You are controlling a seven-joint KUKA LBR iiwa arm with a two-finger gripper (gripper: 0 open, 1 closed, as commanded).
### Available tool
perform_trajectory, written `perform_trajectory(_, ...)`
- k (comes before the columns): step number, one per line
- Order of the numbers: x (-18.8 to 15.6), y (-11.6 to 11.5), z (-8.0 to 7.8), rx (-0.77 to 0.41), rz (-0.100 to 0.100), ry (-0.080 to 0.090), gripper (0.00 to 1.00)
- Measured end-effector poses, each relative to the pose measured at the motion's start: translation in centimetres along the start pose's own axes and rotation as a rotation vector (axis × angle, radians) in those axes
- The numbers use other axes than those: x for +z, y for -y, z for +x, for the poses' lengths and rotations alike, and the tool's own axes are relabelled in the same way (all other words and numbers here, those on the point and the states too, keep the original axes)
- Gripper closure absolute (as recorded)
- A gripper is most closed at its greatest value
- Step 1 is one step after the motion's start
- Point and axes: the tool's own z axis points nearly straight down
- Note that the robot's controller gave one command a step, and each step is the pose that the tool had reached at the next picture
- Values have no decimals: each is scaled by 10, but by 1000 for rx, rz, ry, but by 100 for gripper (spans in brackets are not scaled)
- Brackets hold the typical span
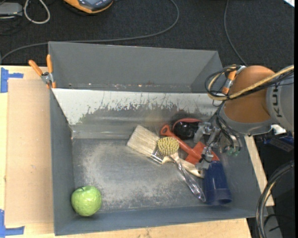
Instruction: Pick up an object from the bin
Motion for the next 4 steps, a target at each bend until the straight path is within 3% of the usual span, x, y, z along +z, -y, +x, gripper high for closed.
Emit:
perform_trajectory(1,30,10,17,205,4,-27,0)
perform_trajectory(2,44,19,5,226,-1,0,0)
perform_trajectory(3,44,6,12,222,3,-16,0)
perform_trajectory(4,42,9,17,218,0,-3,100)
